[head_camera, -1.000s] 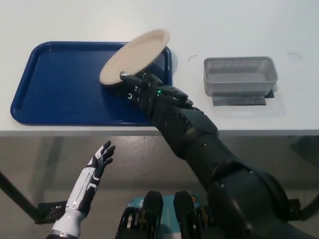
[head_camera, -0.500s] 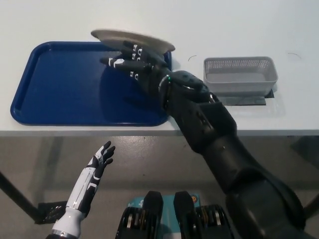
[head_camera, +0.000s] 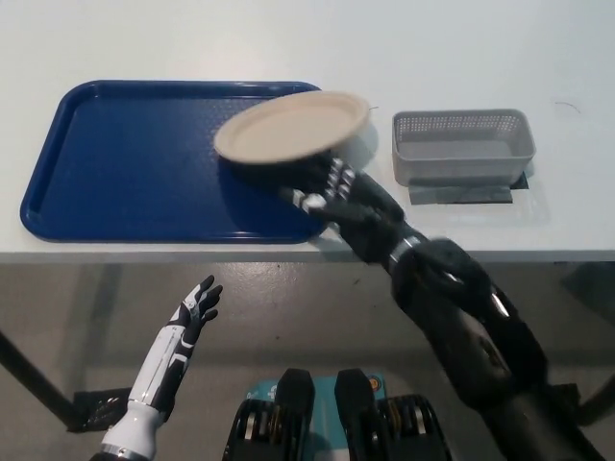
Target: Use the right hand to pick up a plate from a leveled surface and place it into a tray on the left side
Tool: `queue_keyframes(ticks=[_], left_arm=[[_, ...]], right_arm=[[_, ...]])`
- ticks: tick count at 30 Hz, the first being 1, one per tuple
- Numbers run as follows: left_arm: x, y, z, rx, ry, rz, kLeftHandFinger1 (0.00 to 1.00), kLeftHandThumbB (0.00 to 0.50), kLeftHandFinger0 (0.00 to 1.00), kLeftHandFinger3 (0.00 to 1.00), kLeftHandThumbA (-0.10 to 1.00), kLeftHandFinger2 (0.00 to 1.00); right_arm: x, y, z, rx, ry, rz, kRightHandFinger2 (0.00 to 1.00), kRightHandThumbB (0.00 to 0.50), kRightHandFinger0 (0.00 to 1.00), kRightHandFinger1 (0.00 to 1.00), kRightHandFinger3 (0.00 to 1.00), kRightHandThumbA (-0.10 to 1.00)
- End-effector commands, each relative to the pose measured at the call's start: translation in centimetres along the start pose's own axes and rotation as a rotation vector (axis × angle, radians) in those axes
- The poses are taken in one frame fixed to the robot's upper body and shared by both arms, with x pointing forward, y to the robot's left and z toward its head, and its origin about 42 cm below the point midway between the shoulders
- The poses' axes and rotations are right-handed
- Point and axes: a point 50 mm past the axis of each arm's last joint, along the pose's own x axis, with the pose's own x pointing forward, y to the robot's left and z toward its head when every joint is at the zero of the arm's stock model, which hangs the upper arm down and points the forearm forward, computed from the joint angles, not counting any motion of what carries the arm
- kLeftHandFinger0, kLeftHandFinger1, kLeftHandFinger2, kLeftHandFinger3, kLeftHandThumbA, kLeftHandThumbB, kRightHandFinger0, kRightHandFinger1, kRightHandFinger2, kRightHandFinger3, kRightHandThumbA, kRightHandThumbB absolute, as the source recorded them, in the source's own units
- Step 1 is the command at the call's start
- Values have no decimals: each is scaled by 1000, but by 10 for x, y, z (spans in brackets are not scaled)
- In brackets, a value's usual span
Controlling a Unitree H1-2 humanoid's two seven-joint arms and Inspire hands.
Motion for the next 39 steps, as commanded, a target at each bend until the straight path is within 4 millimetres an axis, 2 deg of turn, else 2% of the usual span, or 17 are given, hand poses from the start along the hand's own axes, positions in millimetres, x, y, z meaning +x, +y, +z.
queue_keyframes(ticks=[1,5,11,18,19,22,25,27,28,29,31,33,34,36,37,38,39], left_arm=[[15,7,16,-24,-91,-67,1000,164,1000,1000,1000,1000],[18,5,16,-23,-92,-40,1000,163,1000,1000,1000,1000],[18,4,17,-15,-82,-46,1000,133,1000,1000,1000,1000],[21,3,18,-26,-68,-64,1000,132,1000,1000,1000,1000],[21,2,18,-24,-70,-66,1000,131,1000,1000,1000,1000],[23,-3,13,-25,-98,-76,1000,110,1000,1000,1000,1000],[22,-10,10,-79,-60,-105,1000,136,1000,1000,1000,1000],[17,-14,9,-56,-99,-88,1000,24,1000,1000,706,1000],[15,-14,10,-89,-65,-87,1000,89,1000,1000,778,1000],[13,-13,10,-44,-77,-81,1000,107,1000,1000,974,1000],[10,-11,12,-33,-60,-69,1000,115,1000,1000,1000,1000],[13,-10,16,-42,-47,-69,1000,127,1000,1000,1000,1000],[14,-9,17,-39,-52,-69,1000,118,1000,1000,1000,1000],[13,-8,15,-37,-54,-84,1000,130,1000,1000,1000,1000],[11,-8,14,-32,-51,-88,1000,134,1000,1000,1000,1000],[9,-9,13,-24,-51,-86,1000,137,1000,1000,1000,1000],[6,-11,11,-20,-48,-83,1000,141,1000,1000,1000,1000]], right_arm=[[-243,111,44,40,-87,849,1000,500,1000,1000,1000,891],[-276,108,35,61,-91,983,1000,500,1000,1000,1000,983],[-288,97,27,116,-57,1068,1000,500,1000,1000,1000,895],[-286,96,29,68,-68,1049,1000,500,1000,1000,1000,936],[-284,96,32,19,-94,1042,1000,500,1000,1000,1000,1000],[-275,108,45,-18,-162,1026,1000,500,1000,1000,1000,1000],[-266,114,61,-24,-166,981,1000,500,1000,1000,1000,1000],[-265,119,66,-11,-179,994,1000,500,1000,1000,1000,972],[-267,120,63,-14,-203,1040,1000,500,1000,1000,1000,1000],[-271,119,58,-19,-221,1087,1000,500,1000,1000,1000,1000],[-286,109,38,36,-258,1153,1000,500,1000,1000,1000,1000],[-292,103,29,62,-308,1133,1000,500,1000,1000,1000,965],[-301,92,17,-37,-394,1040,1000,457,1000,1000,1000,1000],[-310,75,6,-235,-526,811,1000,444,1000,1000,1000,1000],[-314,66,0,-283,-538,680,1000,498,1000,1000,1000,1000],[-315,61,-4,-263,-551,606,1000,499,1000,1000,1000,1000],[-314,49,-12,-295,-609,486,1000,439,1000,1000,1000,1000]])
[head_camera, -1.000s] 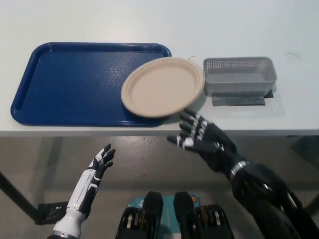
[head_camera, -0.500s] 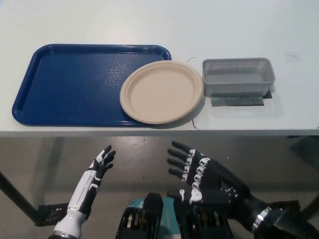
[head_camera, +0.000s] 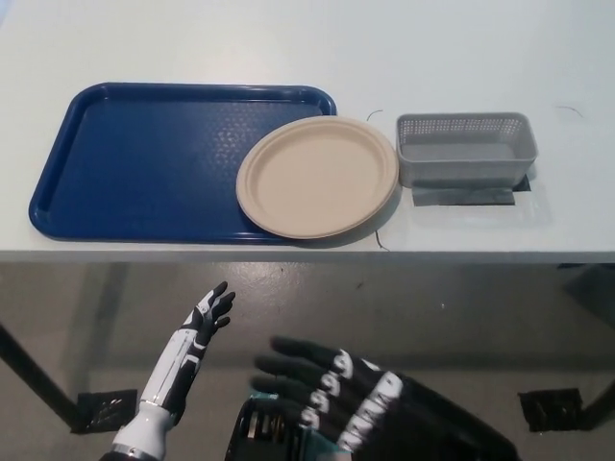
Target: Use the right hand to pick up a plate from a leveled surface and place it into a tray on the left side
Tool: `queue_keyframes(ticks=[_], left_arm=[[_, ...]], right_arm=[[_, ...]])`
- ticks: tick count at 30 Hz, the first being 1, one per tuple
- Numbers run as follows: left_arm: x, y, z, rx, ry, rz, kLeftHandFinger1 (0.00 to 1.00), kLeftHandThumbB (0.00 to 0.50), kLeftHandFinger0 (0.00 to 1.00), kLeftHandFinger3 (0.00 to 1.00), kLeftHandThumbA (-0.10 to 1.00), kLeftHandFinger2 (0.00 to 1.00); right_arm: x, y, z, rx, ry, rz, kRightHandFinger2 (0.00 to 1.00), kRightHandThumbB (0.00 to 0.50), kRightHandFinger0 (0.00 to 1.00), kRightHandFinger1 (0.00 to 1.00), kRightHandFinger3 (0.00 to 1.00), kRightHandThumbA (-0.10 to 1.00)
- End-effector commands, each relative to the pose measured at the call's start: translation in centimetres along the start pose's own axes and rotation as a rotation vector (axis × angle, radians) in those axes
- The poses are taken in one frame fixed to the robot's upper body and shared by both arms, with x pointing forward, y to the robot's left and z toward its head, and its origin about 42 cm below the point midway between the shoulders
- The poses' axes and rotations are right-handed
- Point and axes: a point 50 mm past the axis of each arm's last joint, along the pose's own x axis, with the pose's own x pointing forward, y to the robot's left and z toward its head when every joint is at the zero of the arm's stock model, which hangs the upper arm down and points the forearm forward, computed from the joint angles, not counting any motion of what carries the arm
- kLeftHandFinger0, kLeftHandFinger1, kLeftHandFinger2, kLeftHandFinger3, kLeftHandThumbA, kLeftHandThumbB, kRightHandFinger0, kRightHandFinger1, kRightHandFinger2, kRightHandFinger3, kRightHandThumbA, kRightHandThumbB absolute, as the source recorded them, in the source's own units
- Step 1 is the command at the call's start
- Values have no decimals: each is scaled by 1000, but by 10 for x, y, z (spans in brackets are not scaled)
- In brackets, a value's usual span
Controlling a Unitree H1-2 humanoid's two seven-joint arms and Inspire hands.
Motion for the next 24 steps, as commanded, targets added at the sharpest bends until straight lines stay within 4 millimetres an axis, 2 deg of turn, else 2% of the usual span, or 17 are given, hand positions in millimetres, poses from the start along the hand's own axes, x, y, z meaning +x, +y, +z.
queue_keyframes(ticks=[1,2,3,5,6,7,8,11,17,18,20,24], left_arm=[[2,-3,15,3,-79,-46,1000,142,1000,1000,1000,1000],[0,-3,14,0,-75,-46,1000,144,1000,1000,1000,1000],[-4,-5,12,2,-72,-43,1000,144,1000,1000,1000,1000],[-8,-8,11,-4,-70,-41,1000,141,1000,1000,1000,1000],[-10,-10,10,-4,-65,-38,1000,141,1000,1000,1000,1000],[-11,-10,9,-3,-64,-37,1000,140,1000,1000,1000,1000],[-13,-11,9,-5,-63,-37,1000,141,1000,1000,1000,1000],[-15,-14,8,-6,-62,-41,1000,145,1000,1000,1000,1000],[-20,-17,6,-9,-54,-42,1000,144,1000,1000,1000,1000],[-21,-17,6,-10,-54,-44,1000,143,1000,1000,1000,1000],[-21,-17,6,-10,-58,-47,1000,138,1000,1000,1000,1000],[-28,-18,3,-14,-45,-45,1000,151,1000,1000,1000,1000]], right_arm=[[-66,0,-6,-572,-324,-279,1000,376,1000,1000,1000,1000],[-70,-3,-10,-626,-332,-300,1000,351,1000,1000,1000,1000],[-82,-21,-21,-741,-324,-438,1000,347,1000,1000,1000,1000],[-97,-37,-32,-853,-284,-570,1000,333,1000,1000,1000,1000],[-107,-51,-42,-907,-260,-637,1000,272,1000,1000,1000,1000],[-109,-57,-45,-899,-252,-652,1000,261,1000,1000,1000,1000],[-113,-73,-54,-874,-220,-693,1000,301,1000,1000,1000,1000],[-114,-101,-70,-851,-121,-774,1000,384,1000,1000,1000,1000],[-111,-128,-85,-834,-25,-835,1000,371,1000,1000,1000,1000],[-110,-134,-88,-846,-7,-850,1000,389,1000,1000,1000,1000],[-108,-142,-92,-859,6,-855,1000,391,1000,1000,1000,1000],[-112,-149,-104,-856,46,-867,1000,385,1000,1000,1000,1000]])
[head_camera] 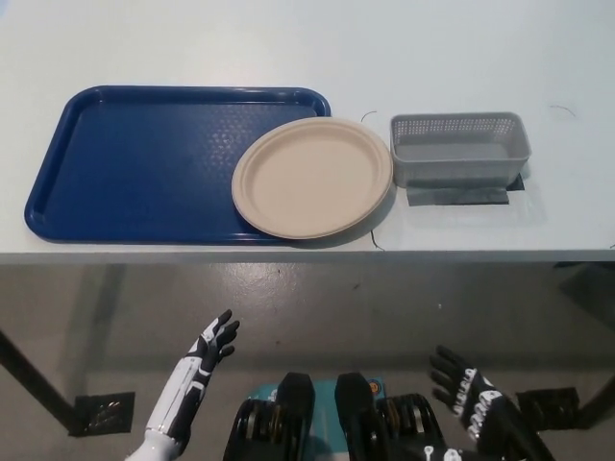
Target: Use the right hand to pick up a plate from a leveled surface and place it into a tray on the left side
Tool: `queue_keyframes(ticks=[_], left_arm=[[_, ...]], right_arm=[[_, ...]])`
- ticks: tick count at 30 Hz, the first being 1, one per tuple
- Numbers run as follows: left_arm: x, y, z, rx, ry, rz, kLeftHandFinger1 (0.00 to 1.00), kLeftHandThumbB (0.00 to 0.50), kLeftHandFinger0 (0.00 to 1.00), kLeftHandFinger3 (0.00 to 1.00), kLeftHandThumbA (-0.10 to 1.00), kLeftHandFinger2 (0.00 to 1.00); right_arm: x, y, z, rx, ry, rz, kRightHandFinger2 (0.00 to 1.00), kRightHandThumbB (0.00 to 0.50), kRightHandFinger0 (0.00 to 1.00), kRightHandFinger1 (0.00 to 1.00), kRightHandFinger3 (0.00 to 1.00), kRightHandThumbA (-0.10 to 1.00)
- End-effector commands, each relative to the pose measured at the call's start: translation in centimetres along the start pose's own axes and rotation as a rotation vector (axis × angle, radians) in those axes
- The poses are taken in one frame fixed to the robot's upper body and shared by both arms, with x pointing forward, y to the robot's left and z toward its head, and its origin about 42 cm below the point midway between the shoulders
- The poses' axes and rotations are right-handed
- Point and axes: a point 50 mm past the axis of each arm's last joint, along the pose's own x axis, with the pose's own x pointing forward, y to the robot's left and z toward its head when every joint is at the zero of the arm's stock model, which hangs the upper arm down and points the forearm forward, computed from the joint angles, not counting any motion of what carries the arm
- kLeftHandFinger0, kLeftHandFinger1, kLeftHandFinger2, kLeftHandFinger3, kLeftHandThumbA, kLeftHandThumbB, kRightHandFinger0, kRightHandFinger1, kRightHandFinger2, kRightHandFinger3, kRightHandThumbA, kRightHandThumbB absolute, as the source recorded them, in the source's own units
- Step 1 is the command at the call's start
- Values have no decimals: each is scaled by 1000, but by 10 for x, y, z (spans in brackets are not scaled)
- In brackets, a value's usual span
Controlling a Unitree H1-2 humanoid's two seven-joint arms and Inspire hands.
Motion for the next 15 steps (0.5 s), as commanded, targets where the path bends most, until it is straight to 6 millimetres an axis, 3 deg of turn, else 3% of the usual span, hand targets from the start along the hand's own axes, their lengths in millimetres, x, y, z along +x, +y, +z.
queue_keyframes(ticks=[1,7,15], left_arm=[[-3,-6,17,14,-112,-43,1000,151,1000,1000,1000,1000],[-4,-5,17,26,-113,-44,1000,148,1000,1000,1000,1000],[-3,-5,17,36,-110,-49,1000,147,1000,1000,1000,1000]], right_arm=[[13,-42,-7,-435,-342,-201,1000,378,1000,1000,1000,1000],[19,-48,-17,-432,-288,-173,1000,355,1000,1000,1000,1000],[21,-46,-20,-434,-296,-164,1000,369,1000,1000,1000,1000]])
